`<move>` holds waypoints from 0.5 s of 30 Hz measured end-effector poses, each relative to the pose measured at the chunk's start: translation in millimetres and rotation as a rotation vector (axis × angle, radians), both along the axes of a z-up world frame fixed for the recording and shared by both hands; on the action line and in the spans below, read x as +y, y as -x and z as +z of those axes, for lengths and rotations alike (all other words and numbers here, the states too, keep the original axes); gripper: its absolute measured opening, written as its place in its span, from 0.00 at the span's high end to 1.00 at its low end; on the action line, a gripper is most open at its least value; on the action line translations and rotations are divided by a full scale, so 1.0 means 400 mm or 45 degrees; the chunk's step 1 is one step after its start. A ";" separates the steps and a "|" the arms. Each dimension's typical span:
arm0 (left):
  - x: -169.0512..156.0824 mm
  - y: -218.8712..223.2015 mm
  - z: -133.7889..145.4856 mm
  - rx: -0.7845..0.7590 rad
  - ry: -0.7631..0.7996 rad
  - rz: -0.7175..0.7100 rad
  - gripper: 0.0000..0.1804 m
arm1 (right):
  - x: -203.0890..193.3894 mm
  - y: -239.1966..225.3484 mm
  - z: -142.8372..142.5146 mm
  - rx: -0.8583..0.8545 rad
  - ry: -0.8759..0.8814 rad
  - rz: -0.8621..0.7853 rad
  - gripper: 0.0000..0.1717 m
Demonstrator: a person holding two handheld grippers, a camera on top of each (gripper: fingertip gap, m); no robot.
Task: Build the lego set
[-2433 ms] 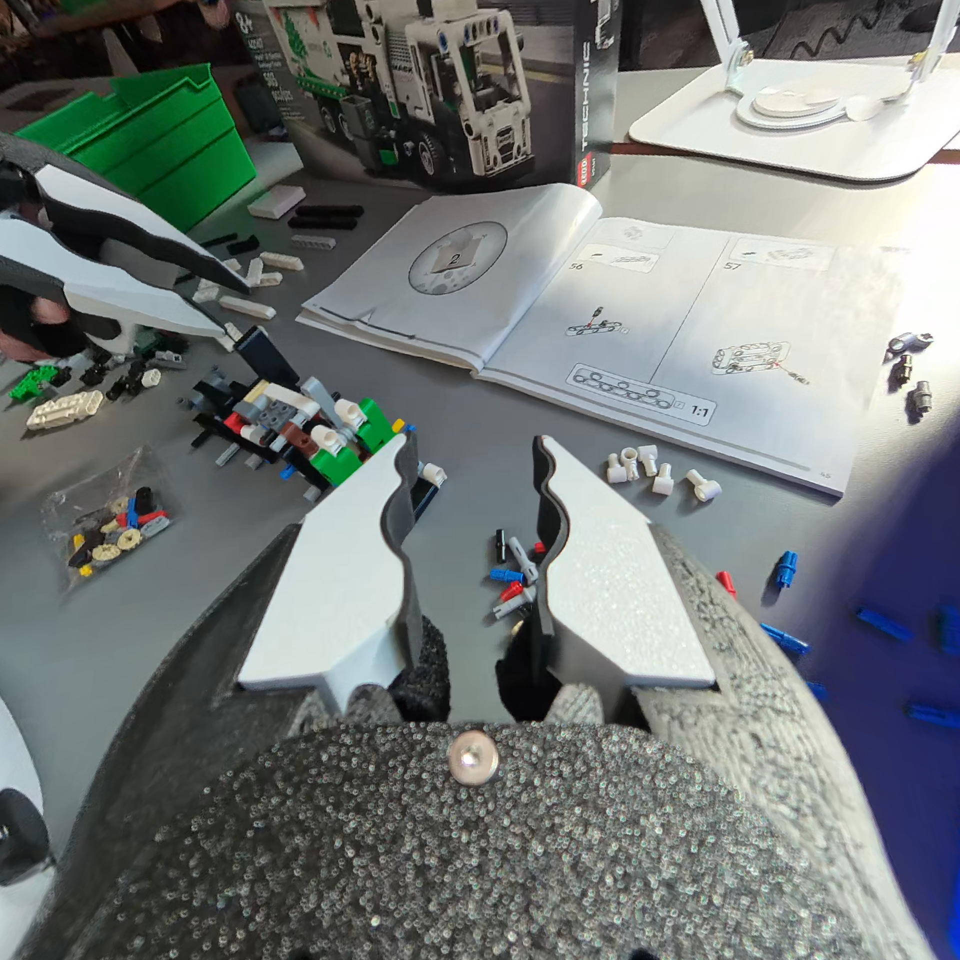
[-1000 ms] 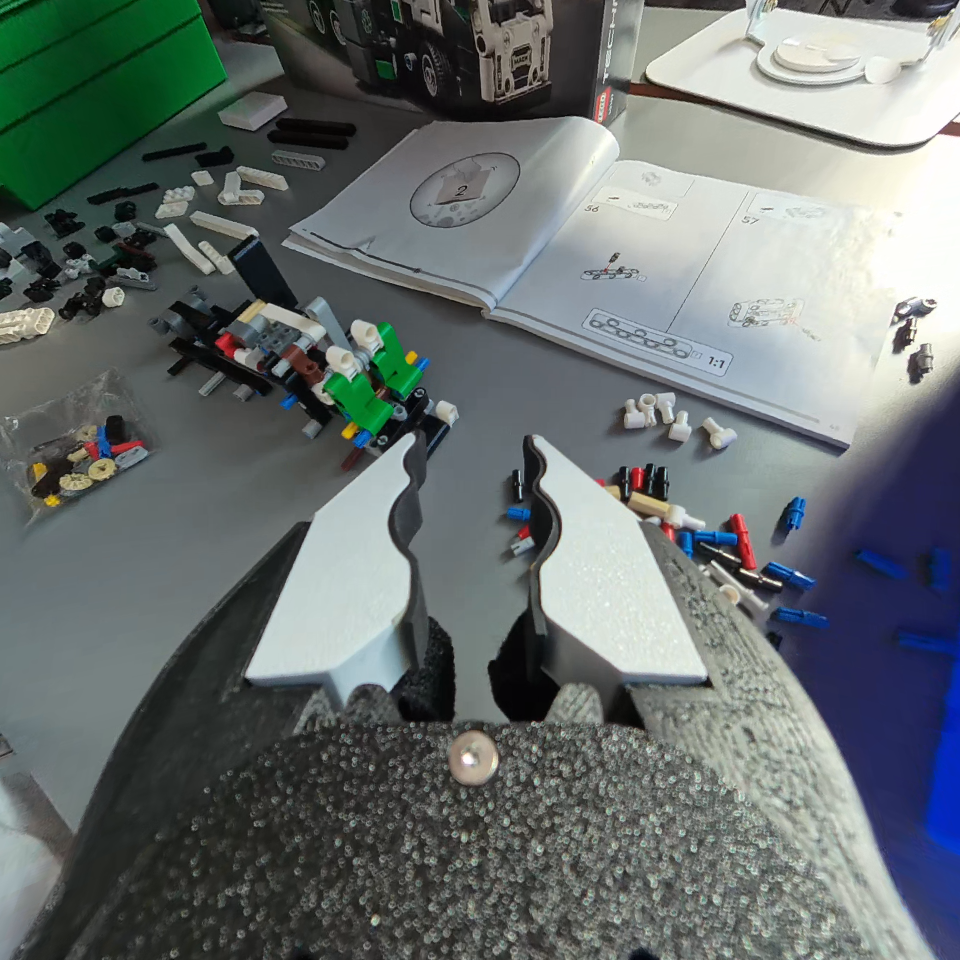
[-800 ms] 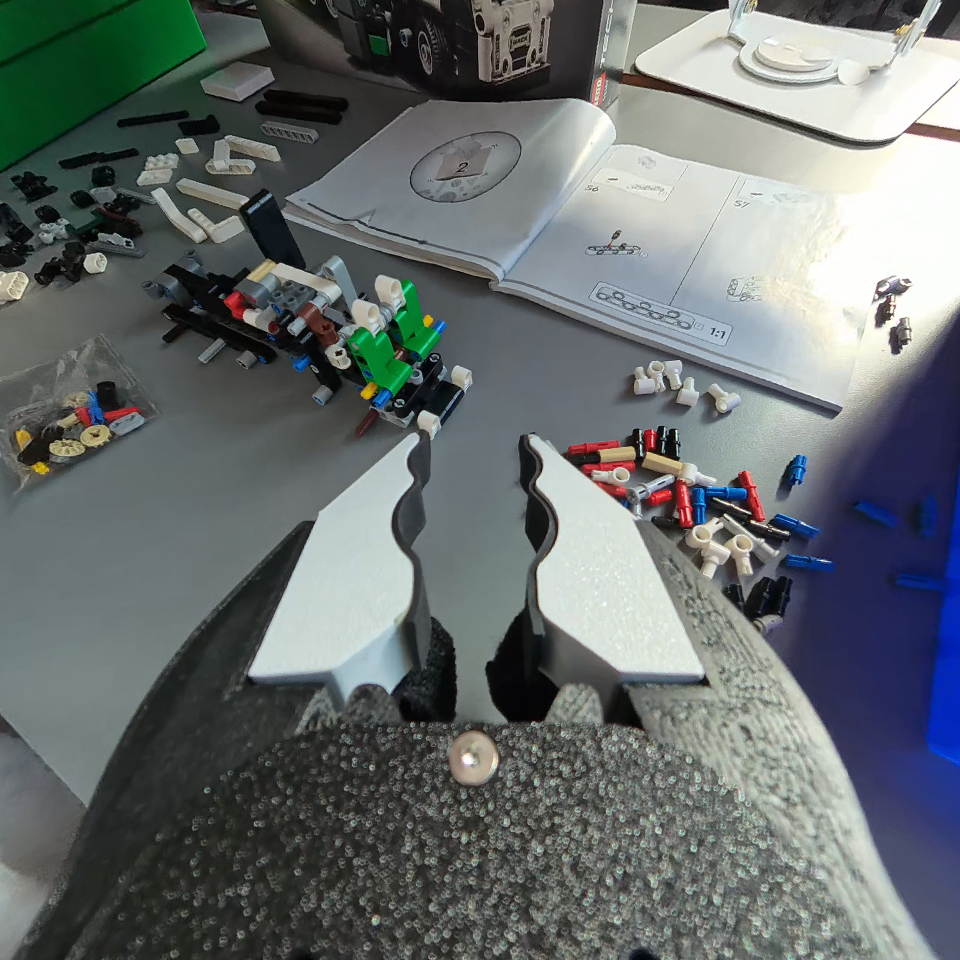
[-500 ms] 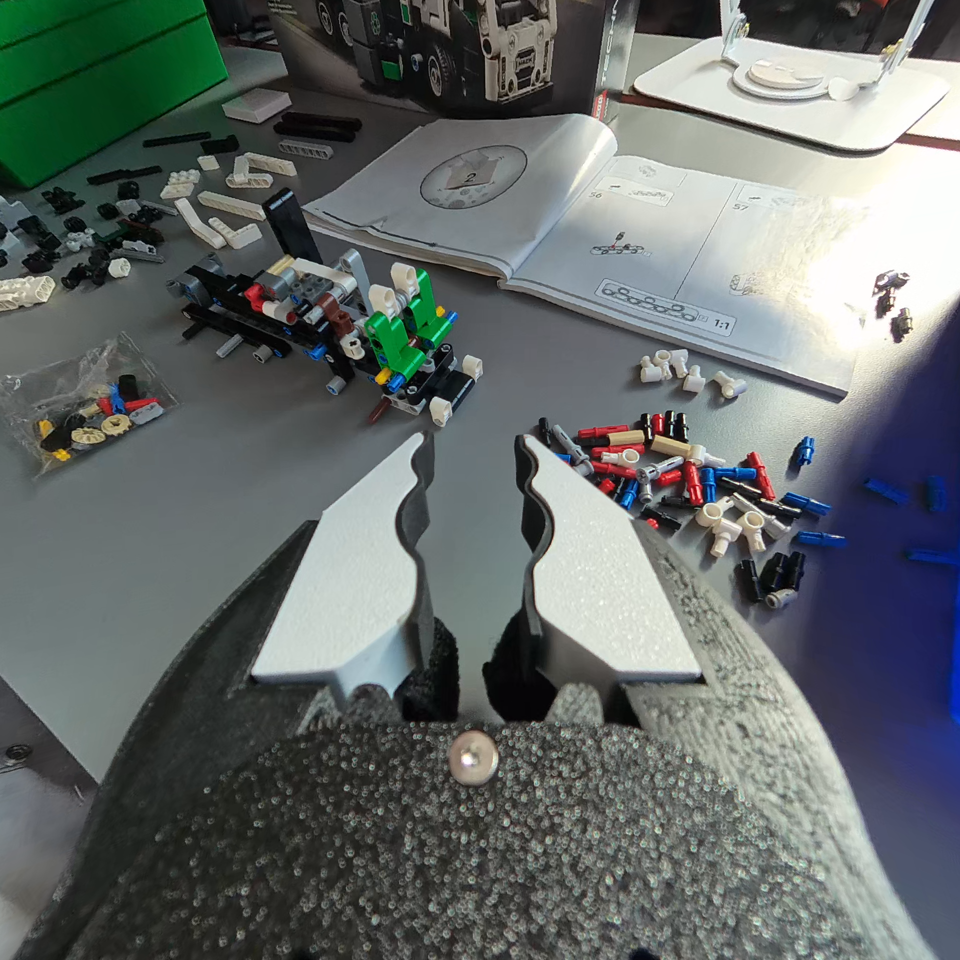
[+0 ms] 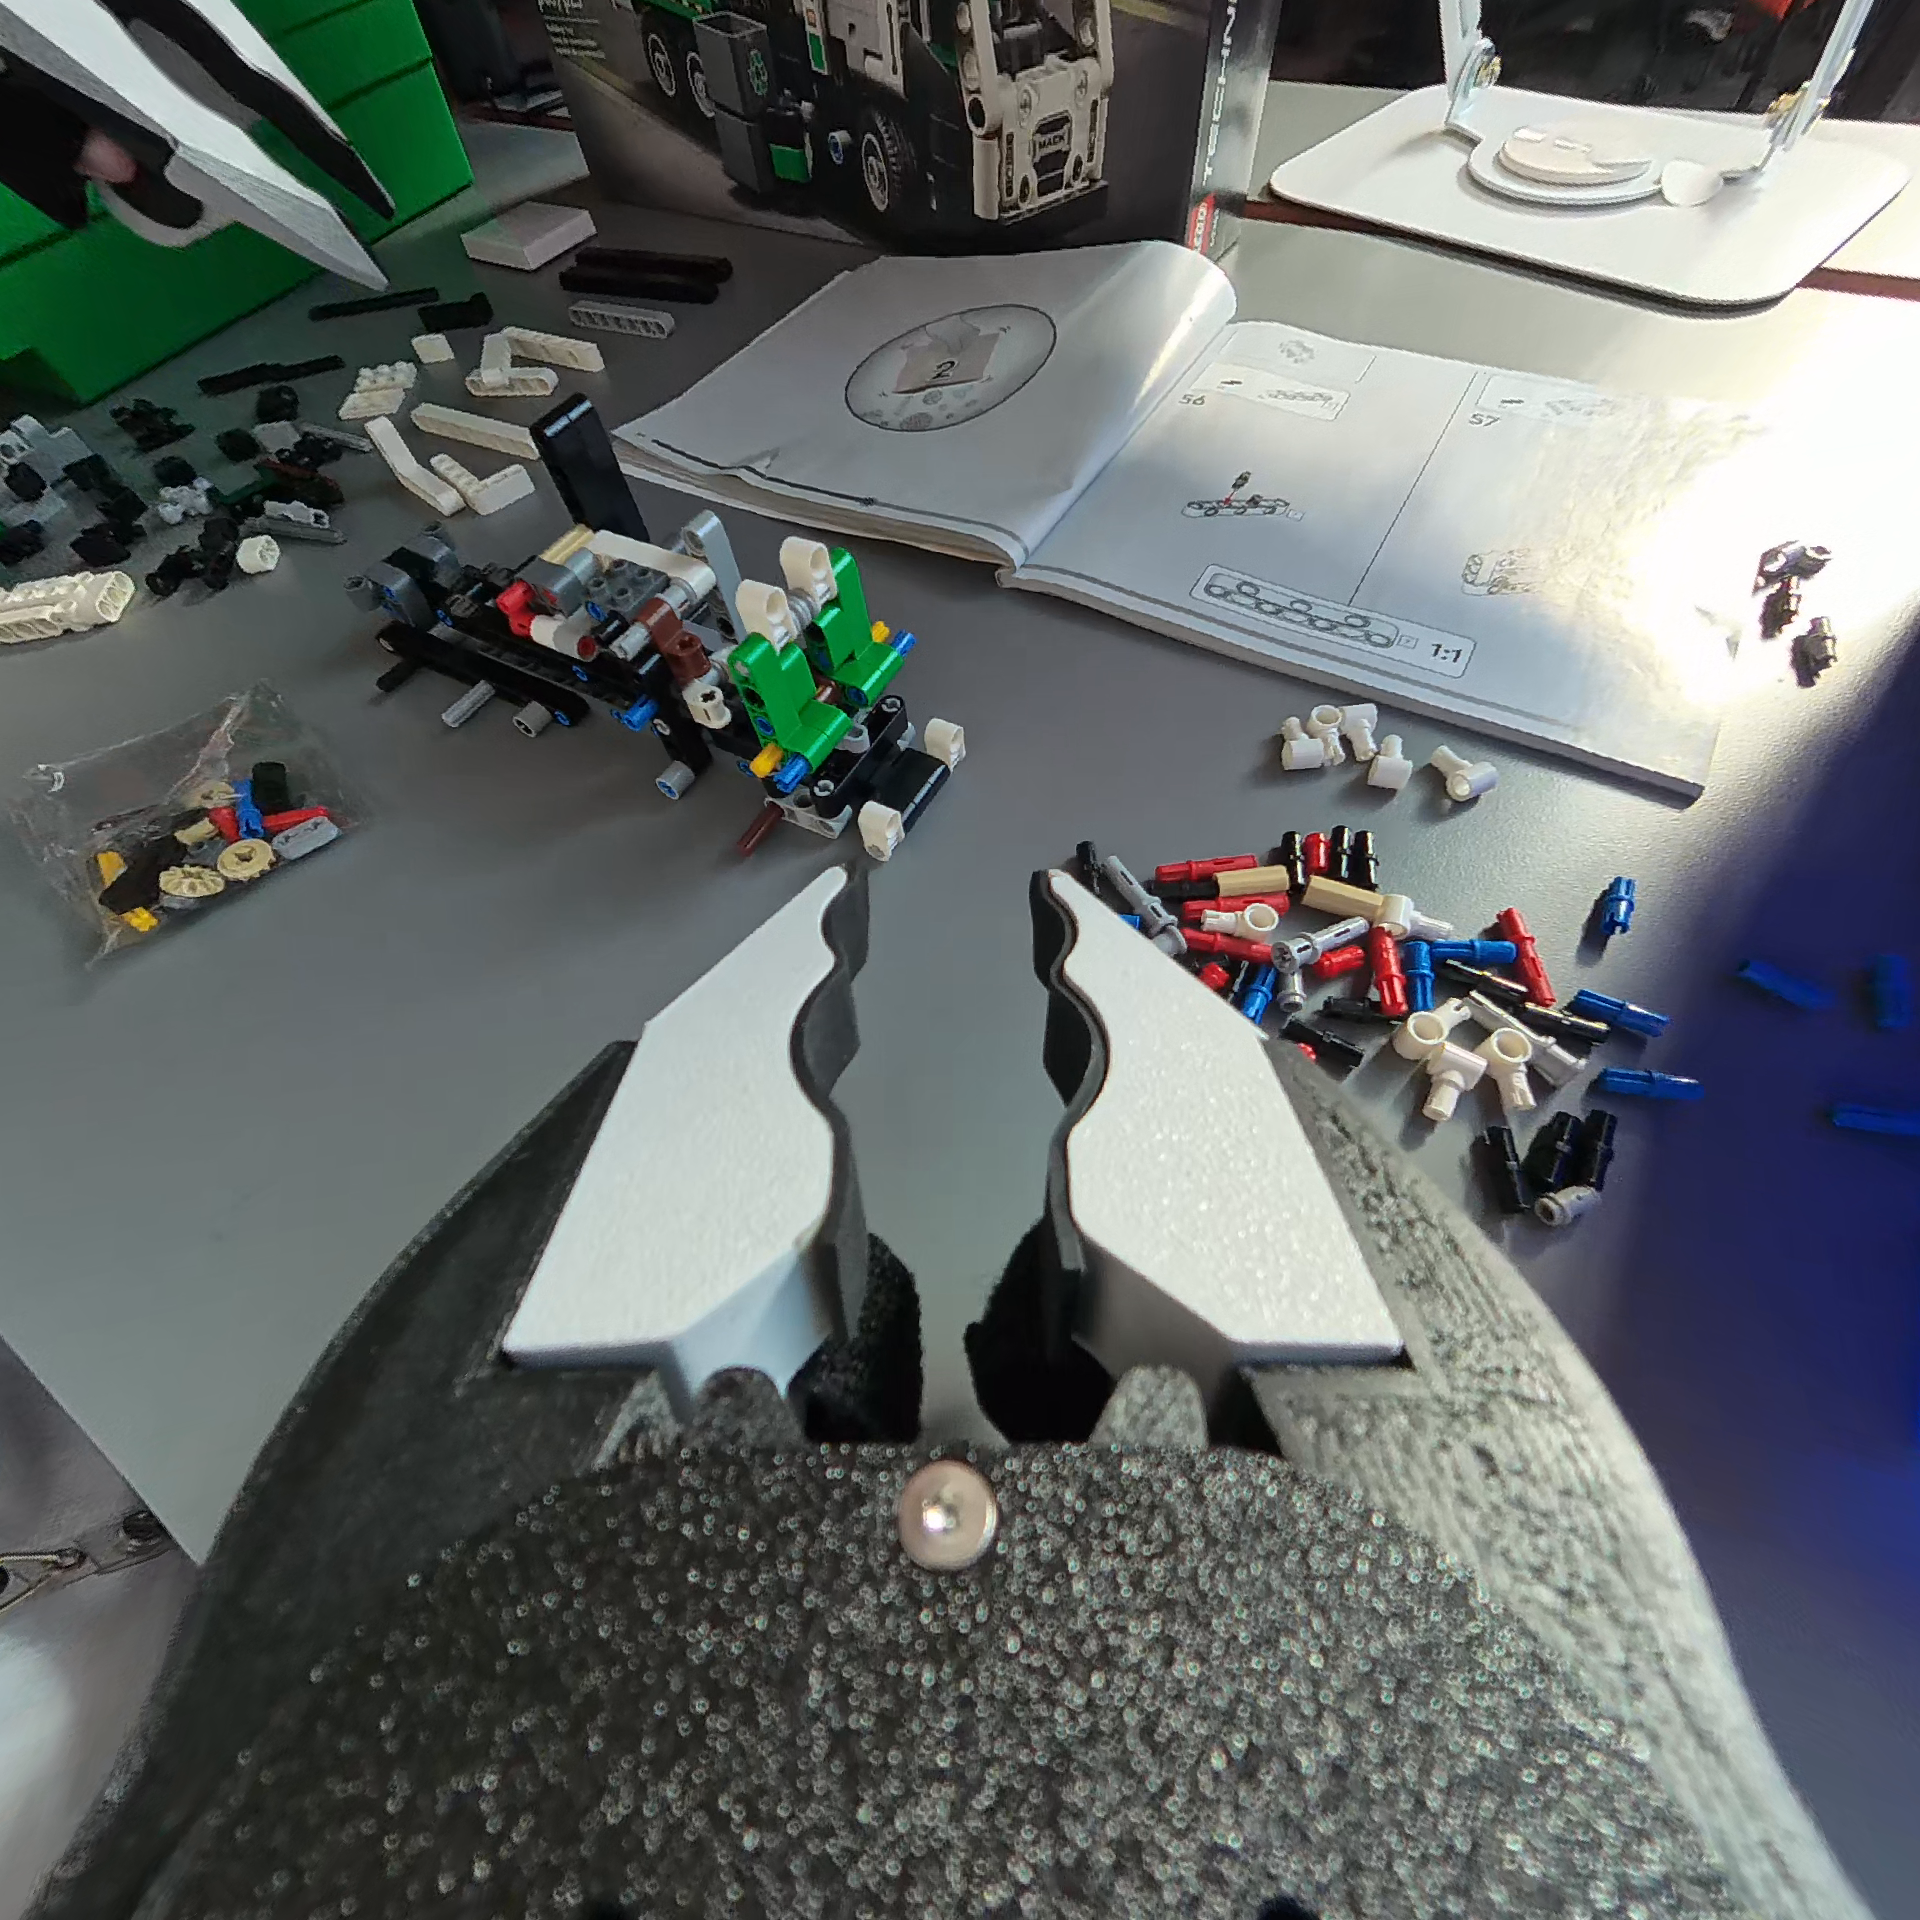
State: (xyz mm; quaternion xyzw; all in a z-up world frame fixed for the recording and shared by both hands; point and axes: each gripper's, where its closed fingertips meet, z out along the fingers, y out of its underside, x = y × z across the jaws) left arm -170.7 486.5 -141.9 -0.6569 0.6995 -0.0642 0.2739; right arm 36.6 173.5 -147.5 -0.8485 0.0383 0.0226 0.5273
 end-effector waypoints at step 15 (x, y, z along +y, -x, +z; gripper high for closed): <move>0.082 -0.064 -0.109 0.520 0.012 -0.470 0.97 | -0.002 0.000 0.008 0.104 -0.032 0.030 0.82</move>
